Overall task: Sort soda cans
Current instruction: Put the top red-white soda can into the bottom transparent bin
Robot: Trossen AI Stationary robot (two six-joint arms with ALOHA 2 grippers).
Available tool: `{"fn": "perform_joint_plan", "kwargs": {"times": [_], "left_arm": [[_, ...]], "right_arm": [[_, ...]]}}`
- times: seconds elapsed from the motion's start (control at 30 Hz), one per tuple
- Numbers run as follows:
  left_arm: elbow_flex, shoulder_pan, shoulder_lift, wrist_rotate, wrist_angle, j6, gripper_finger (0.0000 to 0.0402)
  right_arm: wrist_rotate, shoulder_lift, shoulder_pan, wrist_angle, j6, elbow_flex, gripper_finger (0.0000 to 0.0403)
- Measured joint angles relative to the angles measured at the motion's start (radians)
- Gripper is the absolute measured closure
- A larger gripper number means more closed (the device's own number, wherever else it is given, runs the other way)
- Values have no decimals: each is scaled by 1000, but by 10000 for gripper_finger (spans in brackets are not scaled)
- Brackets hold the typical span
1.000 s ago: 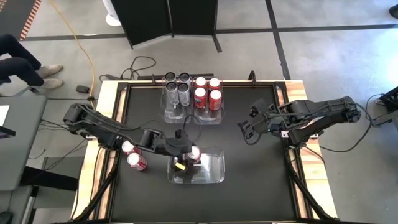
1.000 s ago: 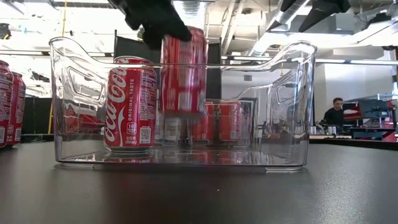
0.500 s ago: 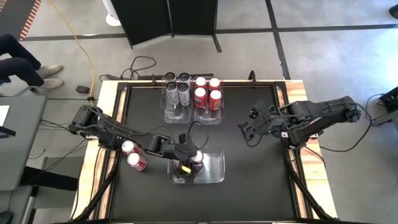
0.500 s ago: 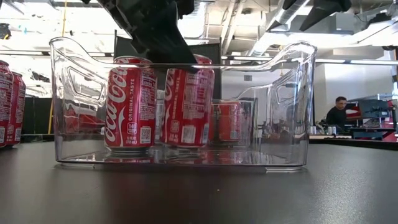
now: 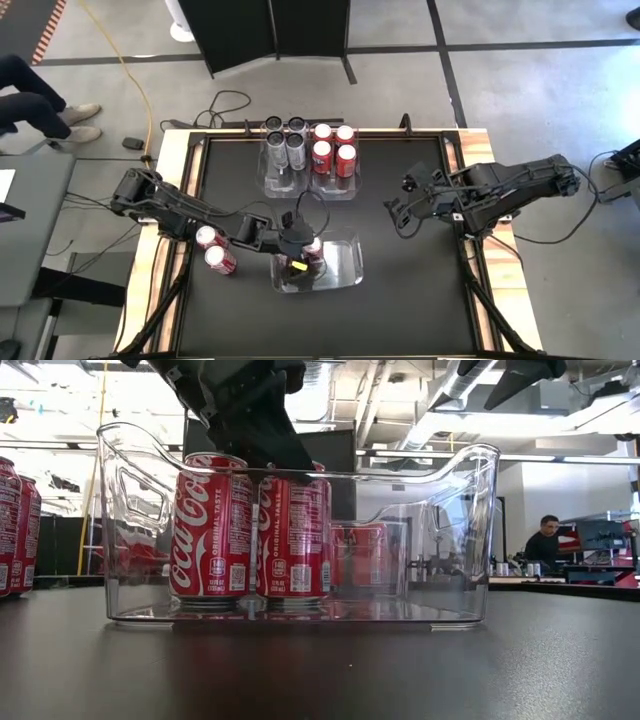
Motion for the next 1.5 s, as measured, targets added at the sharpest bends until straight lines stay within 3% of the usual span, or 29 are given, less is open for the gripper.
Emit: {"fn": "perform_joint_plan", "kwargs": {"times": [0.33,0.63,0.77,0.97,1.2,1.5], "left_arm": [[1,25,-142,-93,-67,-78,34],[44,53,-432,-173,-814,-748,51],[44,44,-506,-87,-1055,-952,64],[44,43,-553,94,-1281,-1097,74],[44,43,-553,235,-1367,-1176,74],[-16,43,-555,257,-1380,-1217,74]], "right_arm": [[0,0,0,1,-24,0,24],[0,0,-1,7,-53,0,24],[0,0,-12,11,-71,0,24],[0,0,-38,21,-113,0,24],[-13,0,-62,33,-157,0,23],[-20,0,-69,40,-205,0,23]]}}
